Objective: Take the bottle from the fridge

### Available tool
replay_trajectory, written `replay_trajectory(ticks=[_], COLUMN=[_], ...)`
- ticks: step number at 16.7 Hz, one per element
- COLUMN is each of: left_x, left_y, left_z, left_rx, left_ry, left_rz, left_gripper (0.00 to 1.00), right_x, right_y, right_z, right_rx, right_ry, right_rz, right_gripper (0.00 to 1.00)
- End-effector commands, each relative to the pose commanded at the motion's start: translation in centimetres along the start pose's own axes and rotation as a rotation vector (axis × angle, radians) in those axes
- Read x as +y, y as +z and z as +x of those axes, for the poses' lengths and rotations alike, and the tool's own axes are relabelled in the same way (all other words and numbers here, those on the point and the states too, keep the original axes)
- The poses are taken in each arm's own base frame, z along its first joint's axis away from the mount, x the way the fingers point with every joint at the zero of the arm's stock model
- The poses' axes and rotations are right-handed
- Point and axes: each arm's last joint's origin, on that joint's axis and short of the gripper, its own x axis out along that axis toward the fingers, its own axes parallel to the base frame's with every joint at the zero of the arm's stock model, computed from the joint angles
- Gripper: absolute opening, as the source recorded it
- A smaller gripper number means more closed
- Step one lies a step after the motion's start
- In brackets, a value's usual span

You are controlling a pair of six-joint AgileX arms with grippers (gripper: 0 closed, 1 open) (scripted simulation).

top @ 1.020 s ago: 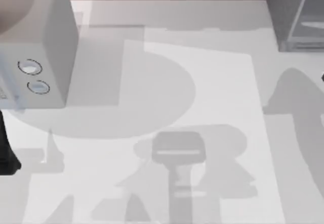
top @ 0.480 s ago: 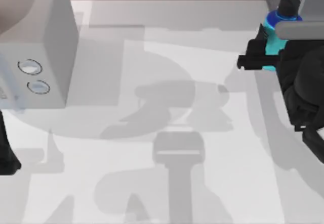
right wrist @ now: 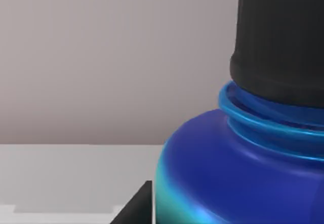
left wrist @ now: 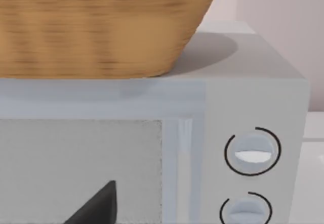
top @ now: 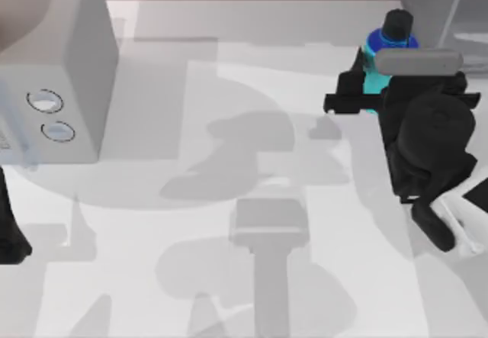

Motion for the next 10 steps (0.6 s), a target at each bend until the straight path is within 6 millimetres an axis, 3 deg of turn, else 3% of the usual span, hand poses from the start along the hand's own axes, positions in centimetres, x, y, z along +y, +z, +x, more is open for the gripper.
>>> replay_trajectory(ticks=[5,10], left_x=[0.0,0.0], left_y=[0.0,0.0], left_z=[0.0,0.0], left_rx=[0.000,0.000], left_ry=[0.000,0.000], left_rz=[0.000,0.000], left_gripper=[1.00,1.00], right_x=[0.0,0.2], right_y=[-0.3,-2.5], right_z=[0.4,4.1], right_rx=[0.006,0.006], right_ry=[0.005,0.004], right_rz=[0.000,-0.001], right_gripper=[0.00,0.00])
